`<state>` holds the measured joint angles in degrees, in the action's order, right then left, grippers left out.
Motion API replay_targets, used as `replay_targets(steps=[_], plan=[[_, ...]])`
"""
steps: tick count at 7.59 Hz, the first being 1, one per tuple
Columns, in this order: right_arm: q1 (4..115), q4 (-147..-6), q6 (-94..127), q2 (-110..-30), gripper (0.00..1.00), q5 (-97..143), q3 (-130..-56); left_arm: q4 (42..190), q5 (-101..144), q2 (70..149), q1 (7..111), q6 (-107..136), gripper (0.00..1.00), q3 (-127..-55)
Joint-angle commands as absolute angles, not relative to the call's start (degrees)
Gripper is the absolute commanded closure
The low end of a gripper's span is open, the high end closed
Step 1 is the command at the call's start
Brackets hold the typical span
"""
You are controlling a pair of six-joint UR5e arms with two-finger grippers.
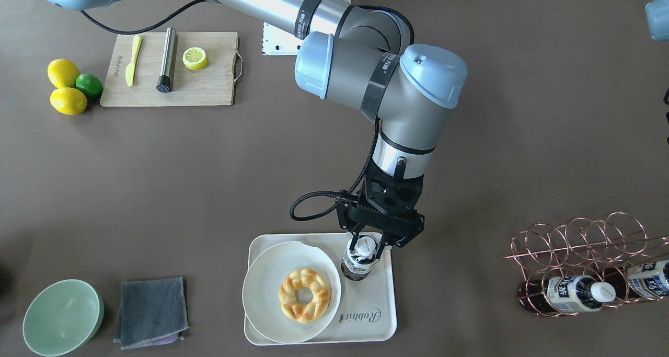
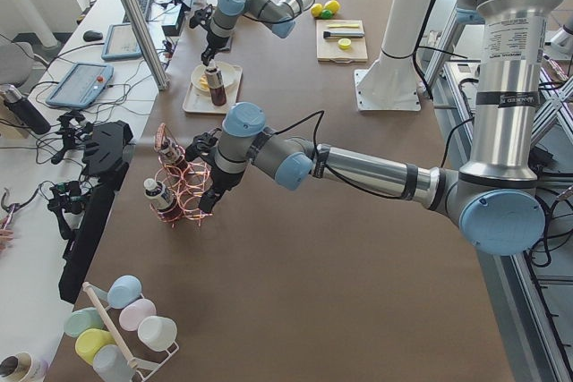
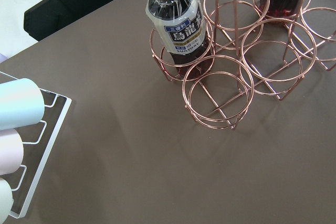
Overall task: Place tea on tray
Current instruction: 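Move the bottle over the tray and lower it beside the plate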
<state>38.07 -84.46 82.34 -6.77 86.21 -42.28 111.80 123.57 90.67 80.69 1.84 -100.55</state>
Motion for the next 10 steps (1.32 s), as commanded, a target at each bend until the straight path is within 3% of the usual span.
replay_targets(steps=[1, 3, 5, 8, 10], plan=[[38.06, -84.46, 81.04, -6.59, 0.00, 86.04, -42.54, 111.80, 123.57, 90.62, 80.68, 1.85, 0.02, -100.55], [39.72, -90.99, 77.81, -5.54, 0.00, 89.18, -47.68, 111.80, 123.66, 90.62, 80.68, 1.76, 0.02, -100.98], [41.65, -103.39, 71.83, -8.15, 0.00, 95.60, -61.88, 111.80, 125.75, 90.18, 80.68, 1.76, 0.02, -101.51], [45.15, -112.84, 66.49, -34.62, 0.00, 101.12, -95.79, 106.58, 129.02, 90.43, 81.21, 3.24, 0.02, -101.34], [53.13, -112.85, 53.95, -49.16, 0.00, 112.09, -103.51, 94.44, 133.58, 91.32, 86.62, 4.57, 0.02, -101.34]])
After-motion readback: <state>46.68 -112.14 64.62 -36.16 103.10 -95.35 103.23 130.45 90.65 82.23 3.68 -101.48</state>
